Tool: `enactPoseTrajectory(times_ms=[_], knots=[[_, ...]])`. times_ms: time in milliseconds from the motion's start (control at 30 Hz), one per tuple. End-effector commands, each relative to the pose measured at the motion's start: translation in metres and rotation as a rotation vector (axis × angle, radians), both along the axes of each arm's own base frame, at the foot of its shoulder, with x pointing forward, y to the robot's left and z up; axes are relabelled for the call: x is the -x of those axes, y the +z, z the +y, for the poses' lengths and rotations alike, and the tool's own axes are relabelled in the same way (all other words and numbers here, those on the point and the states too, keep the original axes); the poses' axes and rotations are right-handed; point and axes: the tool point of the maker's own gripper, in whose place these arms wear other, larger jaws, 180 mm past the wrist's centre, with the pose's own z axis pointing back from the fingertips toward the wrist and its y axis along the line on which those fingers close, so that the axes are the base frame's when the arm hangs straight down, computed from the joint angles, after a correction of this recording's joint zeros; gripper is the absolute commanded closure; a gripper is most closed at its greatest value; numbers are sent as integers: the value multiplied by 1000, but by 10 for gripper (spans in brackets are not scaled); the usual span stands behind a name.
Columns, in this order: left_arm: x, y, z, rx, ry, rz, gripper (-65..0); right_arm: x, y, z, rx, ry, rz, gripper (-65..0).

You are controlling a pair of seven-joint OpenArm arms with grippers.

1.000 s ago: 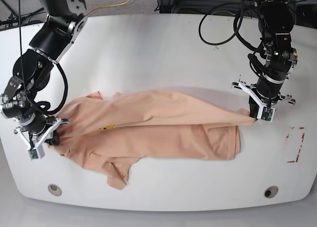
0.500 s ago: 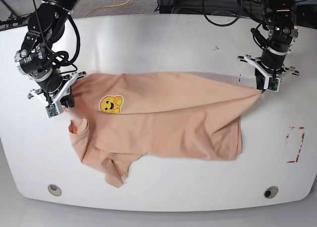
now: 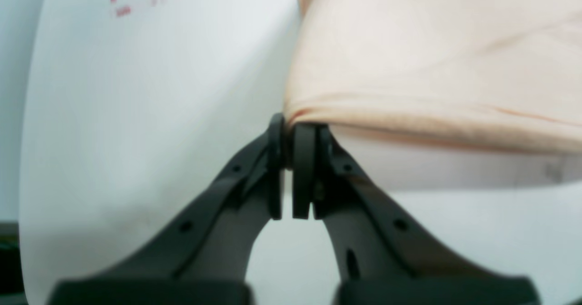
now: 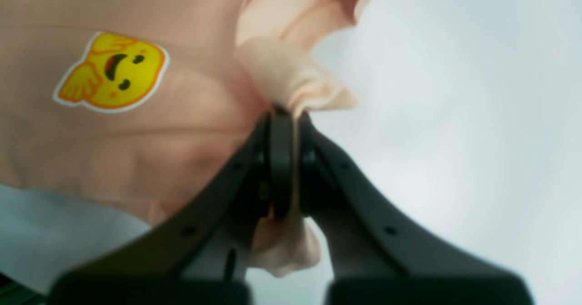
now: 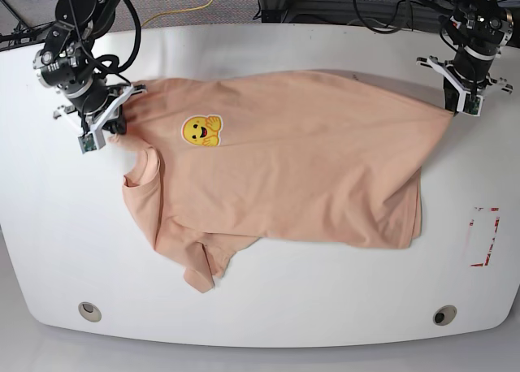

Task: Fold the T-shirt properly
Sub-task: 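Lay the stretched shirt flat on the table, sliding both grippers away from it, then grasp the shirt's hem edge with both grippers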

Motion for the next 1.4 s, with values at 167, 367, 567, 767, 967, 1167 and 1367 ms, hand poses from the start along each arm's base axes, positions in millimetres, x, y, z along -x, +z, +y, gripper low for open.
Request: enactPoseTrajectory(times_ms=[167,367,567,767,967,1167,1367], knots=[[21,7,27,-46,54,10,0,21,-11,5,-14,3,37,0],[27,16,50,-85,111,0,0,22,-9,-7,1,-36,33,0],[29,14,53,-86,116,8,0,23,-6,-14,4,-56,25,-193],[28,15,52,-87,112,5,-249,22,-4,-12,5,-44,19,-523],[21,14,42,-73,78,1,-450,-4,12,-10,-4,-42,-52,-525],[1,22,31,-59,17,-40,-451,-56,23,11,-26,52,-108,-525],[-22,40,32,-53,21,-120,-451,-108,21,14,-92,72,-102,-525]])
